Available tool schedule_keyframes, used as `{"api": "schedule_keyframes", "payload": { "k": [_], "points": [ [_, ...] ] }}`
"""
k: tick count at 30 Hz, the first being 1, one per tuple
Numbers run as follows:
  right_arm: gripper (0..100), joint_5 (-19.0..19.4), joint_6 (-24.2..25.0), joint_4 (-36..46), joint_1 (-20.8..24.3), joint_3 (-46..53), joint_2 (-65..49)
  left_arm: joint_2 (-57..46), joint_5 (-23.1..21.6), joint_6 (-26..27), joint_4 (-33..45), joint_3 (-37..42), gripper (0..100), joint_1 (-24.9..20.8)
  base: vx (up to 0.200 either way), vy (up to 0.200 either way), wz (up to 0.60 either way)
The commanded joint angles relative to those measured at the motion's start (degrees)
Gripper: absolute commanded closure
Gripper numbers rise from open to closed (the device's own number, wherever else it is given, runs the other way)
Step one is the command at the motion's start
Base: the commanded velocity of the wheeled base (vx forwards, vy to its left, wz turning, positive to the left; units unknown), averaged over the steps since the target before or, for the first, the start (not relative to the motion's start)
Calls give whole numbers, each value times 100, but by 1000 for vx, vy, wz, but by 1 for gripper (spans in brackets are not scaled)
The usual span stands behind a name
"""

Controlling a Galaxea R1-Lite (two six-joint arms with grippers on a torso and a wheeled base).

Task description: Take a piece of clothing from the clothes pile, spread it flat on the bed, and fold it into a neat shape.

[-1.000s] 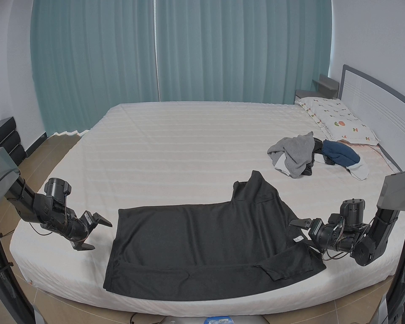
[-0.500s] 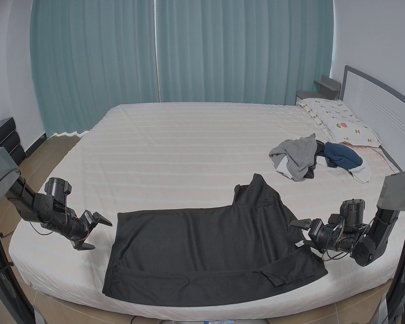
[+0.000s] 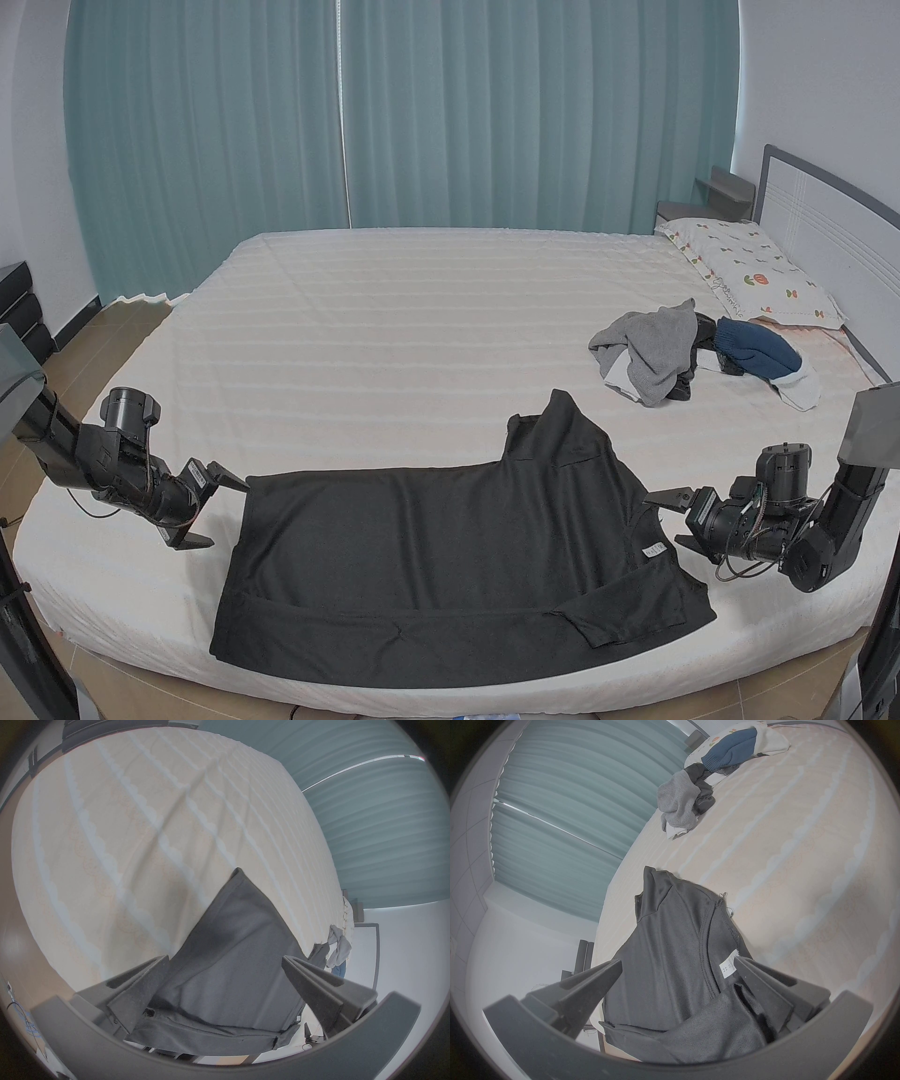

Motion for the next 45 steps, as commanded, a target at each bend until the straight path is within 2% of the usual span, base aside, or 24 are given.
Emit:
{"api": "schedule_keyframes", "payload": {
  "k": [1,13,15,19,24,27,29,35,45],
  "points": [
    [0,3,0,-2,0,2,2,-7,4,-11,-3,-42,0,-3,200,0,0],
    [0,-5,-8,-2,0,2,-50,134,47,59,-12,-437,0,-3,17,0,0],
    [0,-5,-8,-2,0,2,-15,441,39,86,-21,-815,0,-3,0,0,0],
    [0,-5,-17,-2,27,20,-24,722,56,200,-126,-1079,0,-12,0,0,0],
    [0,-5,-17,-2,35,46,-6,1259,65,727,-1093,-1123,0,-65,0,0,0],
    [0,-5,-17,7,35,46,2,1443,56,850,-1410,-1140,0,-74,0,0,0],
    [0,-5,-26,7,44,46,11,1724,56,1184,-1779,-1219,0,-82,0,0,0],
    [0,-5,-26,7,44,46,20,2058,12,1729,-2394,-1149,0,-82,0,0,0],
    [0,-41,-26,-2,115,38,99,2331,-5,1879,-3255,-964,0,-82,0,0,0]
  ]
}}
